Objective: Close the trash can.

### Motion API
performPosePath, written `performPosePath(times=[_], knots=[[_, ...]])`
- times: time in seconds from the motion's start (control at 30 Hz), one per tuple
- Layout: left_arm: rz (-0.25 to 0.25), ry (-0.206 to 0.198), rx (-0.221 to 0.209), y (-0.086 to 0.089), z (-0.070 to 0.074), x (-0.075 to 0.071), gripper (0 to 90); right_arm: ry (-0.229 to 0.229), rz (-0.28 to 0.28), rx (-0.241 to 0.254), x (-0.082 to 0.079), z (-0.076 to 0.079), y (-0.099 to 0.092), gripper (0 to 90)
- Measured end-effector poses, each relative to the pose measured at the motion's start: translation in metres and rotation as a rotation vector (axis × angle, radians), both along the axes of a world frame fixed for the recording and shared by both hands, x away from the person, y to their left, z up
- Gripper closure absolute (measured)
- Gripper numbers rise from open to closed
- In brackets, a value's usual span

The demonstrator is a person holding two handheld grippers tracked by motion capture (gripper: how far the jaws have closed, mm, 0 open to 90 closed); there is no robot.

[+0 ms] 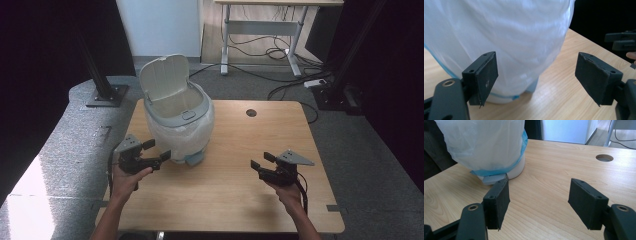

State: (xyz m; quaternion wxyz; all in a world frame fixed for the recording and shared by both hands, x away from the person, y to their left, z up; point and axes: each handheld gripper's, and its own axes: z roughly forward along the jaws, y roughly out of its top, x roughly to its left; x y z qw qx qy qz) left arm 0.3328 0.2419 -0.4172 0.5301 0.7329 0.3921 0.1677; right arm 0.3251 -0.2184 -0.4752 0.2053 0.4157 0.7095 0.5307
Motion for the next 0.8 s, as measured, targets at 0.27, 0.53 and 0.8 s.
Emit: performPosePath(times=[0.27, 0.53, 0.8], knots=[[0.018, -0.013, -0.031, 0.007, 0.019, 0.01, 18.9, 0.01, 0.02, -0.002, -0.001, -0.001, 0.002, 32.5], [0.025, -0.042, -0.019, 0.012, 0.042, 0.017, 19.2, 0.029, 0.011, 0.009, 0.001, -0.003, -0.004, 32.5], [0.038, -0.042, -0.025, 0.019, 0.054, 0.03, 19.2, 0.037, 0.012, 0.001, 0.002, -0.006, -0.004, 32.5]])
